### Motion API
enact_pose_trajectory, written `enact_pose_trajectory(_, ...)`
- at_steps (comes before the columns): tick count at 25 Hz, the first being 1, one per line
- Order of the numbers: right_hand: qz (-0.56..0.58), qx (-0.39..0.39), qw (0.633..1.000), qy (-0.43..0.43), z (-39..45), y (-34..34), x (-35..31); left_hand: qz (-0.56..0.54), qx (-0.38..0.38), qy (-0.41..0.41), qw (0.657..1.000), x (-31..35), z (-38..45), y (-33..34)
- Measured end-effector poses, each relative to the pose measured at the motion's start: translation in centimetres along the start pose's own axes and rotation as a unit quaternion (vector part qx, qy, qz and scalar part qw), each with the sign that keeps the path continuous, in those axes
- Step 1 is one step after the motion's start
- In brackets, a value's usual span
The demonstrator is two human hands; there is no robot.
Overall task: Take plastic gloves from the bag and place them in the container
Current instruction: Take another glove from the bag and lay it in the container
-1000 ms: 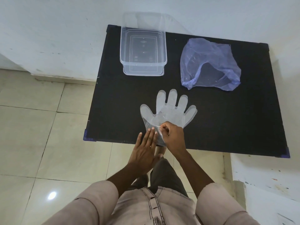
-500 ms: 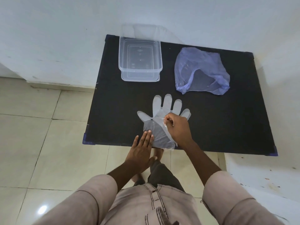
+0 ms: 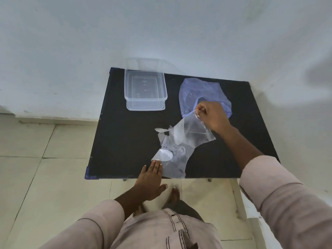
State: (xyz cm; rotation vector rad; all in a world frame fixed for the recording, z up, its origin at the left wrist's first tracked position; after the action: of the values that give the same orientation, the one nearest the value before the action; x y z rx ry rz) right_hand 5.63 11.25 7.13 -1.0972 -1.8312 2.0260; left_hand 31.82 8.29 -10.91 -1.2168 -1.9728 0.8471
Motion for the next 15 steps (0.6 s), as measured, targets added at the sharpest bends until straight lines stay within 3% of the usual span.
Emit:
enact_pose_trajectory(10,-0.032,0.021,0.997,-0.067,3.0,-7.6,0.0,-0.039,-0.029,-0.008,0.999,-0.5,0.3,-1.9)
enact_pose_trajectory(13,-0.046,0.01,0.994,-0.1,3.6,-9.8,-0.2,-0.065,-0.044,-0.022,0.997,-0.2,-0.1,-5.2)
enact_pose_trajectory(15,-0.075,0.002,0.989,-0.124,3.9,-11.7,0.3,-0.148,0.036,-0.037,0.988,1.4,-0.7,-10.2)
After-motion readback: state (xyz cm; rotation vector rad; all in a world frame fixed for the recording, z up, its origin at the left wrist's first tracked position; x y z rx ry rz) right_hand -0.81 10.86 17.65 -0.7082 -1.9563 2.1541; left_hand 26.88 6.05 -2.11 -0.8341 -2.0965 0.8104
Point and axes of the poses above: each hand's wrist, its own z-axis towards the middle knuckle, its own y-axis out of the palm, x = y × z, the point moved 3 cm from there along z, towards the middle knuckle, and after that the axes turned 4 degrees about -x, right-handed, at the moved point
